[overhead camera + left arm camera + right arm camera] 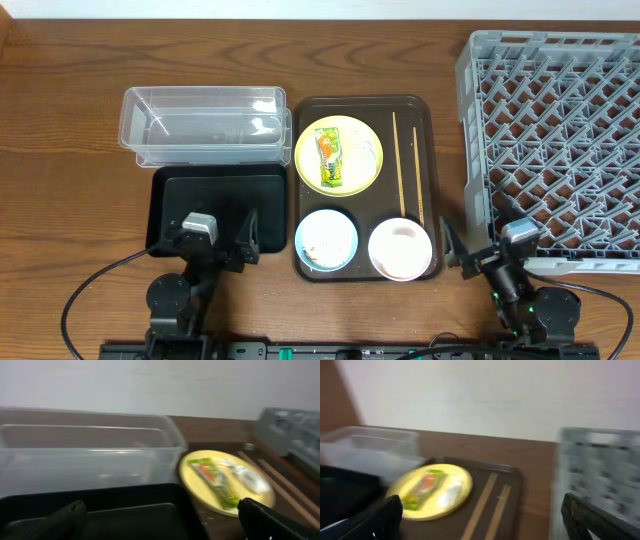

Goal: Sort waste into correct bins and load items into the dishwasher rack

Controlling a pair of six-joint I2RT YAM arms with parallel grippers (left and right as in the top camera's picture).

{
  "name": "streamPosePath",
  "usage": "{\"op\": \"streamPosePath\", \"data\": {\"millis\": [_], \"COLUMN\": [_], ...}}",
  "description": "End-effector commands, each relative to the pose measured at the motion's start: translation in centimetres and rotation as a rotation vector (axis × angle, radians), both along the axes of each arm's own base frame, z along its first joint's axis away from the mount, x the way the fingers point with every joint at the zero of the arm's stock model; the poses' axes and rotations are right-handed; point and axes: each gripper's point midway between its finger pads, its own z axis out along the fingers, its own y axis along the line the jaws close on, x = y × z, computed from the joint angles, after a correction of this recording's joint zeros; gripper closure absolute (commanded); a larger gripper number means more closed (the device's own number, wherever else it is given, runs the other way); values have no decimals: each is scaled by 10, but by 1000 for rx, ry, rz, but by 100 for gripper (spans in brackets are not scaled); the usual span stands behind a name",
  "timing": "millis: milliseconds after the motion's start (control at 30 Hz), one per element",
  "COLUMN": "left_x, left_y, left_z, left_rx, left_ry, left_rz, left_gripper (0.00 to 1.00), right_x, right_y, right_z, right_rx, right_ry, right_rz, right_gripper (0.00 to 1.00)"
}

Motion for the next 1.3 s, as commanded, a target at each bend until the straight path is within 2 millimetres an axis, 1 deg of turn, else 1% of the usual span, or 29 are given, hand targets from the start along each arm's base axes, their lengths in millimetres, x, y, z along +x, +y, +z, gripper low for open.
{"op": "streamPosePath", "data": {"millis": [0, 100, 167, 200, 267, 333, 400, 467, 567, 633, 700, 733, 800, 867, 900, 967, 1033, 1100, 1133, 1267], "left_x": [-8, -15, -18, -18, -14, -10, -4, 1, 10, 14, 16, 15, 5, -1, -2, -3, -4, -6, -7, -15], "left_y": [-13, -13, -13, -13, -13, -18, -28, -37, -42, -46, -54, -60, -77, -90, -95, -100, -103, -107, -108, -116], "left_z": [47, 90, 112, 119, 129, 134, 137, 137, 128, 125, 121, 119, 114, 117, 118, 116, 110, 101, 95, 69], "left_rx": [-88, -99, -113, -126, -160, -175, -185, -201, -225, -240, -267, -291, -360, -419, -444, -463, -454, -407, -369, -222], "left_ry": [-82, -164, -165, -146, -57, 43, 160, 291, 505, 597, 669, 704, 788, 829, 840, 871, 899, 922, 938, 1003], "left_rz": [-77, -80, -80, -78, -72, -90, -140, -184, -193, -205, -248, -288, -396, -494, -532, -561, -560, -538, -512, -386], "left_gripper": [2, 2, 2, 2, 2, 2, 2, 2, 2, 2, 2, 2, 2, 2, 2, 2, 2, 0, 2, 6], "right_x": [-18, -27, -32, -34, -33, -30, -25, -19, -9, -4, 4, 5, 6, 7, 8, 10, 12, 12, 13, 18], "right_y": [24, 24, 24, 24, 25, 28, 33, 37, 39, 39, 39, 42, 48, 54, 56, 57, 57, 55, 53, 29], "right_z": [30, 66, 90, 100, 114, 121, 122, 120, 113, 110, 108, 107, 102, 99, 98, 94, 90, 87, 84, 62], "right_rx": [80, 74, 71, 71, 74, 82, 95, 86, 49, 33, 39, 64, 120, 163, 174, 183, 185, 183, 182, 209], "right_ry": [-23, -92, -121, -120, -74, 21, 161, 294, 482, 560, 627, 669, 740, 783, 797, 820, 839, 851, 863, 978], "right_rz": [156, 158, 159, 159, 165, 183, 210, 238, 259, 266, 268, 281, 316, 353, 370, 376, 371, 361, 335, 111], "right_gripper": [1, 1, 1, 1, 1, 1, 1, 1, 1, 1, 1, 1, 1, 1, 1, 1, 1, 1, 1, 1]}}
